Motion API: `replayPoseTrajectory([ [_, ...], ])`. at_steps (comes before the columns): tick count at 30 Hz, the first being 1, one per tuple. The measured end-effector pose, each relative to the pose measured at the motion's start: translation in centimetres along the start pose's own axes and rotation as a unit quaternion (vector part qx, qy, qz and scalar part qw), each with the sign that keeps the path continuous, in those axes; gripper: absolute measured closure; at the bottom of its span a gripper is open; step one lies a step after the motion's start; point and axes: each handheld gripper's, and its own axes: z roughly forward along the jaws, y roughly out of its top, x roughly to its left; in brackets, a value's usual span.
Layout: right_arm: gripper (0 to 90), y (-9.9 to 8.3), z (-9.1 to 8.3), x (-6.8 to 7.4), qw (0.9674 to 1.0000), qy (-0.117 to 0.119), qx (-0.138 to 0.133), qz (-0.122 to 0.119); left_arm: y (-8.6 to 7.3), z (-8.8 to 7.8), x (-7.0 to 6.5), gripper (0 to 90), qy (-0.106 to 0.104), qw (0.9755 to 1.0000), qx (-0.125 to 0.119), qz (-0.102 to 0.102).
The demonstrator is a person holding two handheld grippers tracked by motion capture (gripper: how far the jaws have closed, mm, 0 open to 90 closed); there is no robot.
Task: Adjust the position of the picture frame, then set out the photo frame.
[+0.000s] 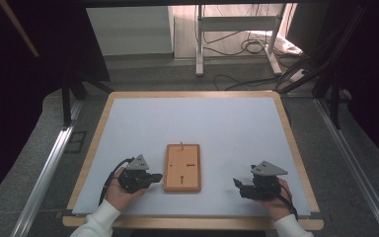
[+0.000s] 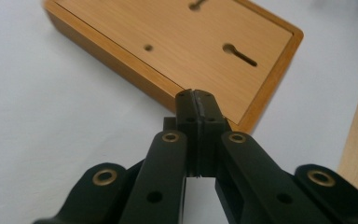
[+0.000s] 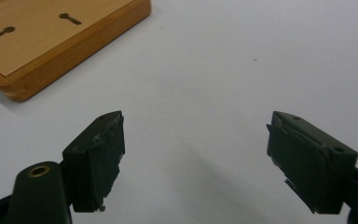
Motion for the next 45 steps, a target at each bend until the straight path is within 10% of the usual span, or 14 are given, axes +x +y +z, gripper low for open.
replayPoseTrajectory([
  [7,19.2,0.2,0.3,0.1,0.9999,0.014,-0.008,0.003,-0.6,-0.8,0.8,80.5,0.026,0.9992,-0.022,-0.022],
  [14,19.2,-0.4,-0.8,-0.3,0.9998,0.008,-0.019,0.005,-0.4,-1.0,0.7,37.7,0.055,0.9962,-0.049,-0.047],
  [45,17.0,-0.3,-0.1,0.9,0.9988,0.031,-0.036,-0.012,2.8,0.9,2.2,30.6,0.038,0.9981,-0.047,-0.011],
])
